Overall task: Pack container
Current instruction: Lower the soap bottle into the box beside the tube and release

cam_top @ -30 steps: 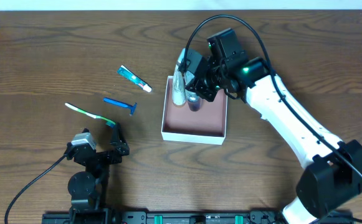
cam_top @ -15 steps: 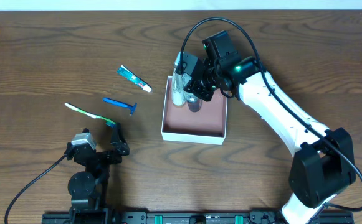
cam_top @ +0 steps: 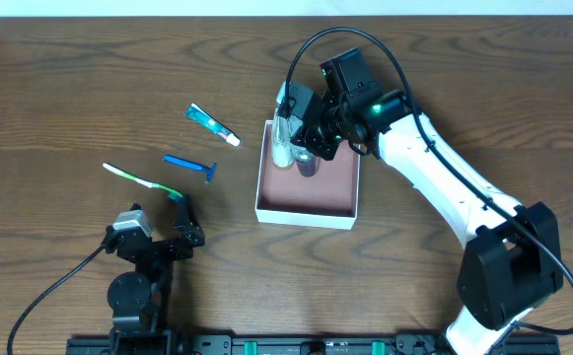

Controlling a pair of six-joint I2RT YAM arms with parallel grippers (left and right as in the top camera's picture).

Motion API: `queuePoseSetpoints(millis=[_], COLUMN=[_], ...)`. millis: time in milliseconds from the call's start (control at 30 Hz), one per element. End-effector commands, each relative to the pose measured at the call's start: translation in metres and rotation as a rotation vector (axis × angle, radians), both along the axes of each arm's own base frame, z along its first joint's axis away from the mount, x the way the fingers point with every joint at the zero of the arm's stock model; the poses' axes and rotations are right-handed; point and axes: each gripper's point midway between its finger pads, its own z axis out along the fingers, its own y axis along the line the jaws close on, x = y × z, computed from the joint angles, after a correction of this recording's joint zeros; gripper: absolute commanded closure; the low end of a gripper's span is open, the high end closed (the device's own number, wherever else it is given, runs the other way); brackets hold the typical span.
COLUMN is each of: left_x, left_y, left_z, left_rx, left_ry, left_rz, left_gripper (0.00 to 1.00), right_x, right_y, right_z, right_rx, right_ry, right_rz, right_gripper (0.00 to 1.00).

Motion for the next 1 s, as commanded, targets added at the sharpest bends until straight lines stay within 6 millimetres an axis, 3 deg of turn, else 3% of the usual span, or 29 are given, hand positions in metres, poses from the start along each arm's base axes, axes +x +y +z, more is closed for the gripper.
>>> queuePoseSetpoints(millis=[0,267,533,667,767,967], left_x=[0.0,0.0,0.0,0.0,0.0,0.0], left_y=[0.0,0.0,0.0,0.0,0.0,0.0], left_z=[-0.017,-0.017,-0.017,-0.017,-0.017,-0.017], left_rx=[0.0,0.0,0.0,0.0,0.0,0.0], left_ry=[0.042,0.042,0.042,0.042,0.042,0.042], left_rz=[-0.005,-0.005,-0.005,-0.005,-0.005,-0.005], left_gripper=[0.02,0.02,0.02,0.02,0.02,0.02], right_x=[-0.002,0.002,0.004,0.009,0.011,-0.001], right_y=[0.009,0.005,0.005,0.003,-0.001,-0.01], right_z=[0.012,0.011,0.014,0.03,0.051,0.094], right_rx=[0.033,0.013,0.018,0.048,0.087,0.144], right_ry=[-0.027,-0.035,-0.044,-0.052,-0.064,-0.094], right_rz=[0.034,0.009,0.005,-0.034,-0.079,-0.128], right_gripper=[0.63,0.42,0.39,0.36,0.28,0.22])
